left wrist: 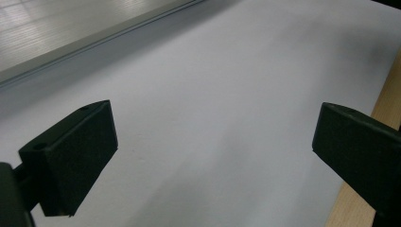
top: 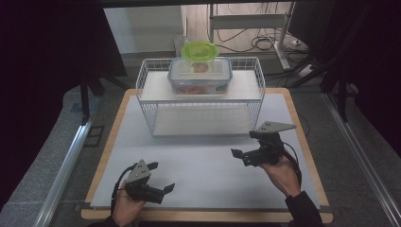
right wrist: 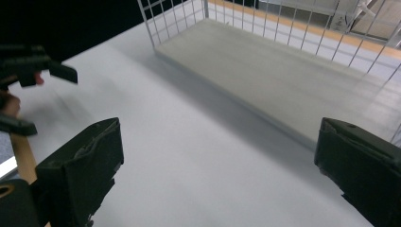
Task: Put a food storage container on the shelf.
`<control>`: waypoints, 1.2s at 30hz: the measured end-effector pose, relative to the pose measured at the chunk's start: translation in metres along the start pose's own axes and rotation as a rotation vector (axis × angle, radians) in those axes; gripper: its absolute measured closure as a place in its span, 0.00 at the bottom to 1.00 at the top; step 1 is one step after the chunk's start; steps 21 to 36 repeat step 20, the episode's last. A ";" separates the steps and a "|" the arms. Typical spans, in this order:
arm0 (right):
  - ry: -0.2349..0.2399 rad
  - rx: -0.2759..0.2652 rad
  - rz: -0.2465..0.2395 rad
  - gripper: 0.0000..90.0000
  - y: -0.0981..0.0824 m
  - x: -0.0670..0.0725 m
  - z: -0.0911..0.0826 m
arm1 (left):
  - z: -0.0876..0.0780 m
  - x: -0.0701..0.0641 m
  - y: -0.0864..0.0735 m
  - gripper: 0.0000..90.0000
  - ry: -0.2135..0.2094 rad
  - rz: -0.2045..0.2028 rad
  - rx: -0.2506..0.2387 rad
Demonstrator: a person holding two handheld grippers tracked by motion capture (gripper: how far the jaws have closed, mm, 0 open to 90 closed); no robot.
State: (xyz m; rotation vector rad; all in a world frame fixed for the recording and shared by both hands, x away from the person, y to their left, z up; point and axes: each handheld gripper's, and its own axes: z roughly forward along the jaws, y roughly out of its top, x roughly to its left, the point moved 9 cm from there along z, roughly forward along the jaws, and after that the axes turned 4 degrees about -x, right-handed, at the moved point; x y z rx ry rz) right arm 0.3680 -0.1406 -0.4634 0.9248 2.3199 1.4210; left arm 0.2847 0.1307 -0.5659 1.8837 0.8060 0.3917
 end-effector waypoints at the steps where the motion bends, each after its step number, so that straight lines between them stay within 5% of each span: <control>1: -0.002 0.000 -0.007 0.02 -0.007 0.001 0.000 | 0.000 0.000 0.000 0.01 -0.001 -0.001 0.002; 8: -0.061 0.007 -0.038 0.03 -0.052 -0.003 0.002 | 0.001 -0.002 -0.002 0.02 0.003 0.009 0.020; 11: -0.106 0.067 -0.059 0.03 -0.079 -0.010 0.005 | 0.002 -0.002 -0.003 0.02 0.007 0.017 0.030; 15: -0.108 0.151 -0.061 0.03 -0.105 -0.012 0.011 | 0.003 -0.002 -0.005 0.02 0.013 0.021 0.042; 36: -0.114 0.167 -0.069 0.03 -0.109 -0.014 0.014 | 0.004 -0.002 -0.005 0.02 0.017 0.028 0.048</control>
